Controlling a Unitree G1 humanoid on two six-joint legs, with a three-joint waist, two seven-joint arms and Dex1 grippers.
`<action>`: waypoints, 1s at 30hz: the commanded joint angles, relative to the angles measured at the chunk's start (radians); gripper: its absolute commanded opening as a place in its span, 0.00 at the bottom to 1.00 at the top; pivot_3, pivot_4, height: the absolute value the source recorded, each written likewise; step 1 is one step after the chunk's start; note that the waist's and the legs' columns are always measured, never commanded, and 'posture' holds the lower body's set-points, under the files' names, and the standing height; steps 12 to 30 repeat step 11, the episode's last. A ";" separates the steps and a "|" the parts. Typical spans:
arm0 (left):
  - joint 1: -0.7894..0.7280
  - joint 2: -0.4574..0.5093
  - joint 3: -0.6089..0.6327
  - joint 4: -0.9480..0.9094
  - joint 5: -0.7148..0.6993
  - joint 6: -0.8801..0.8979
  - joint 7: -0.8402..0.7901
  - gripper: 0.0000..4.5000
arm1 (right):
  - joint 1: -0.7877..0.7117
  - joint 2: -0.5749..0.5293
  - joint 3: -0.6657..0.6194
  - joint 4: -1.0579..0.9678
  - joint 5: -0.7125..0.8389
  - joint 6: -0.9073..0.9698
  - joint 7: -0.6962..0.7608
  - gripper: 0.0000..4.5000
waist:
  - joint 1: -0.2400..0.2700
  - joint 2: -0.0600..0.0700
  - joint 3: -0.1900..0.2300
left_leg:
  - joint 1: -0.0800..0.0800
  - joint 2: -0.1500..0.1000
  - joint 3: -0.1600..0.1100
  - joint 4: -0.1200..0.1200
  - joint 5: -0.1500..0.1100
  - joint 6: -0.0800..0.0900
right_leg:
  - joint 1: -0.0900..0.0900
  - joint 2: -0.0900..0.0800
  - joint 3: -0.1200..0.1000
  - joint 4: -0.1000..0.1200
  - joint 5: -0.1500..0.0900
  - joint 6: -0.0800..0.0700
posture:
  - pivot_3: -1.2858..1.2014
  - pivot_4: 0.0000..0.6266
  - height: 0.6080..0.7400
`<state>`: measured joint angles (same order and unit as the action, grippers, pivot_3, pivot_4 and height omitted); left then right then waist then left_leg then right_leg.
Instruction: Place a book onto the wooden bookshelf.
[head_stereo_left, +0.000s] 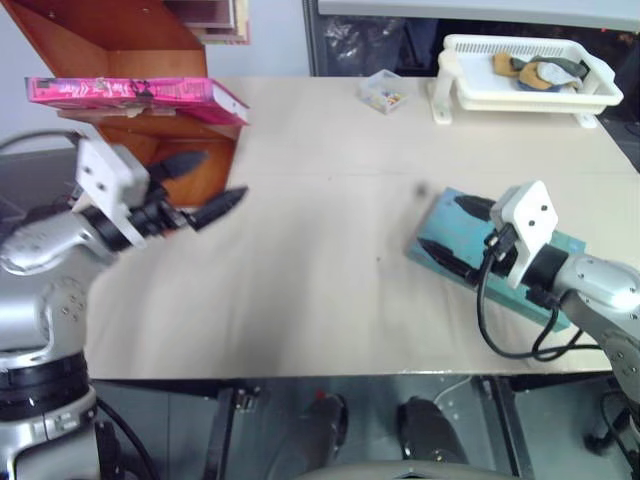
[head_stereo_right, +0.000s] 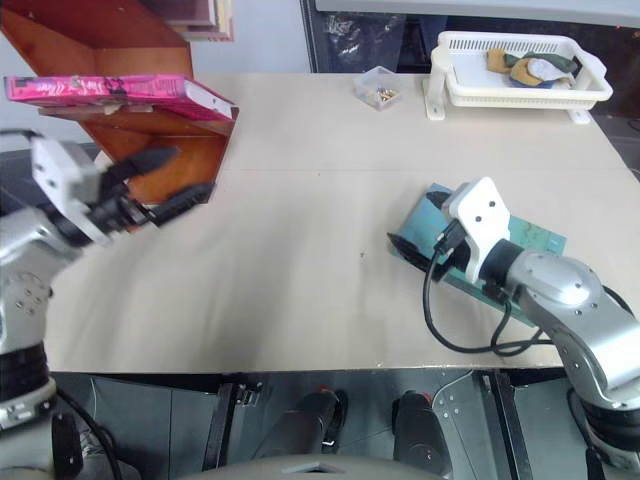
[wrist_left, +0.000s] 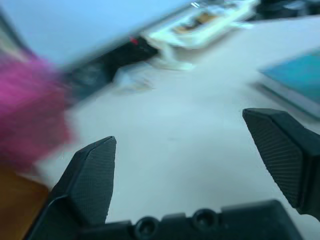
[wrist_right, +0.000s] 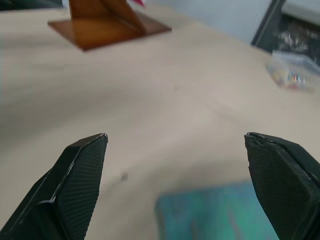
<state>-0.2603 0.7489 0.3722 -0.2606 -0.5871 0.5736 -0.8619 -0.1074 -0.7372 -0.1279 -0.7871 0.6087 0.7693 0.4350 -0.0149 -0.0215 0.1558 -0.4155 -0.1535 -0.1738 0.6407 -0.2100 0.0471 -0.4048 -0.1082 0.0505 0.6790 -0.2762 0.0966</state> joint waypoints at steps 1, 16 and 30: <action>0.078 0.017 -0.007 -0.020 0.034 -0.036 -0.003 0.99 | 0.217 -0.027 -0.154 -0.193 0.069 0.037 0.030 1.00 | 0.005 0.000 0.000 | 0.001 0.001 0.000 -0.001 0.000 0.000 | 0.000 0.000 0.000 -0.001 0.000 0.000 | 0.52 0.24 1.00; 0.194 0.099 0.040 0.034 0.030 -0.077 -0.114 0.99 | 0.476 -0.039 -0.220 -0.260 0.100 -0.068 -0.015 1.00 | 0.012 0.000 0.000 | 0.009 0.001 0.002 -0.003 -0.003 0.003 | 0.008 0.000 0.001 -0.003 0.000 0.000 | 0.52 0.24 1.00; 0.194 0.099 0.040 0.034 0.030 -0.077 -0.114 0.99 | 0.476 -0.039 -0.220 -0.260 0.100 -0.068 -0.015 1.00 | 0.012 0.000 0.000 | 0.009 0.001 0.002 -0.003 -0.003 0.003 | 0.008 0.000 0.001 -0.003 0.000 0.000 | 0.52 0.24 1.00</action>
